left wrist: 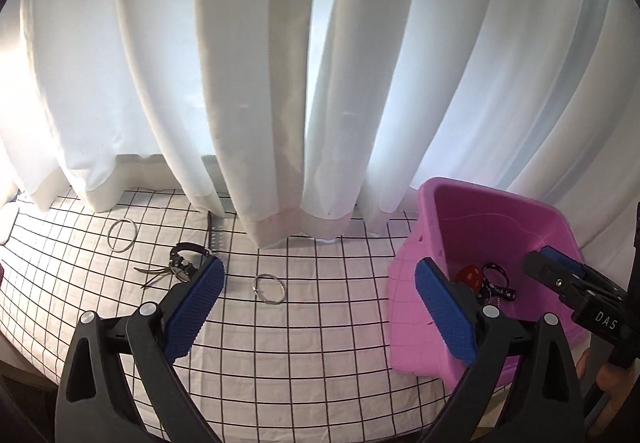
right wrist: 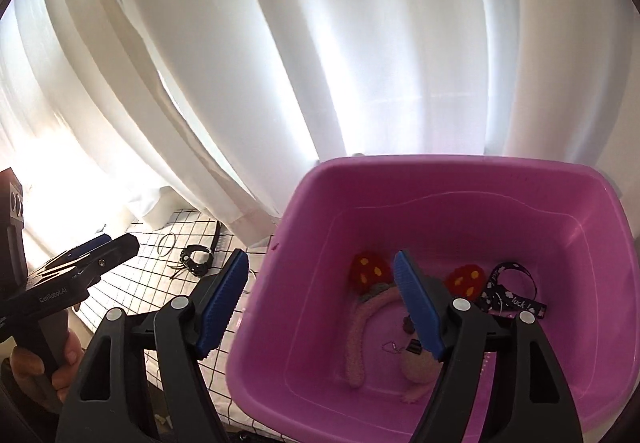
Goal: Organize jewelry
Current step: 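Move the left tool to the thin hairpin while the right tool approaches the other silver bangle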
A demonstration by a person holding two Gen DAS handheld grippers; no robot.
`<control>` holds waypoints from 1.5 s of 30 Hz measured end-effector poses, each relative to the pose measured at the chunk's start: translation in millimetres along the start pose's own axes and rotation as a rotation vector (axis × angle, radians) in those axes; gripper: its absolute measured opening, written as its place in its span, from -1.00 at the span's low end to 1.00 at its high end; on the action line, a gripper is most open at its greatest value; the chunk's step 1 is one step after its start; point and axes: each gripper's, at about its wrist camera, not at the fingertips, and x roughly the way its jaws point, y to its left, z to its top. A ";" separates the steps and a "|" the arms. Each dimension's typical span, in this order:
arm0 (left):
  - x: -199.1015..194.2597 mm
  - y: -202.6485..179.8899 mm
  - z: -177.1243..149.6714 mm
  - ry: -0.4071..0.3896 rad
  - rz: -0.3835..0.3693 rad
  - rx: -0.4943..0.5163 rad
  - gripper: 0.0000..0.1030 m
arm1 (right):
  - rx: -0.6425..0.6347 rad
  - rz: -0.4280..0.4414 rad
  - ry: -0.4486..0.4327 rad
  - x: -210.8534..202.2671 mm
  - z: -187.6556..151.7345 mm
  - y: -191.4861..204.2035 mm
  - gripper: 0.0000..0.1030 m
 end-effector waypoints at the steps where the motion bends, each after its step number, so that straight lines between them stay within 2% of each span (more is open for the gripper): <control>1: -3.4 14.1 0.5 -0.009 0.016 -0.011 0.84 | -0.010 0.010 -0.011 0.9 1.3 11.3 0.40; 6: -14.5 91.7 -1.8 -0.034 0.106 -0.069 0.88 | -0.049 0.048 -0.053 10.3 1.7 67.3 0.41; 11: -14.4 169.8 -12.4 -0.028 0.195 -0.115 0.88 | -0.072 0.053 -0.050 31.2 -3.3 117.7 0.41; 15: -3.5 219.2 -19.4 -0.004 0.223 -0.139 0.88 | -0.089 0.034 -0.048 48.9 -12.1 151.3 0.41; 19: 11.7 248.6 -29.7 0.011 0.221 -0.117 0.88 | -0.085 0.005 -0.031 73.3 -26.0 177.1 0.41; 24: 50.2 266.3 -48.4 0.076 0.190 -0.048 0.88 | -0.062 -0.055 0.029 115.4 -49.6 187.5 0.41; 29: 87.0 270.1 -66.0 0.138 0.157 -0.057 0.88 | -0.022 -0.098 0.107 144.7 -73.8 179.2 0.41; 34: 116.6 265.8 -72.7 0.128 0.141 -0.019 0.88 | -0.006 -0.128 0.138 174.8 -87.8 165.2 0.41; 41: 148.8 264.0 -76.4 0.080 0.119 0.001 0.88 | 0.012 -0.125 0.112 210.4 -96.1 154.9 0.41; 45: 165.6 262.8 -83.0 0.100 0.107 0.011 0.88 | 0.004 -0.125 0.124 230.6 -103.0 148.5 0.41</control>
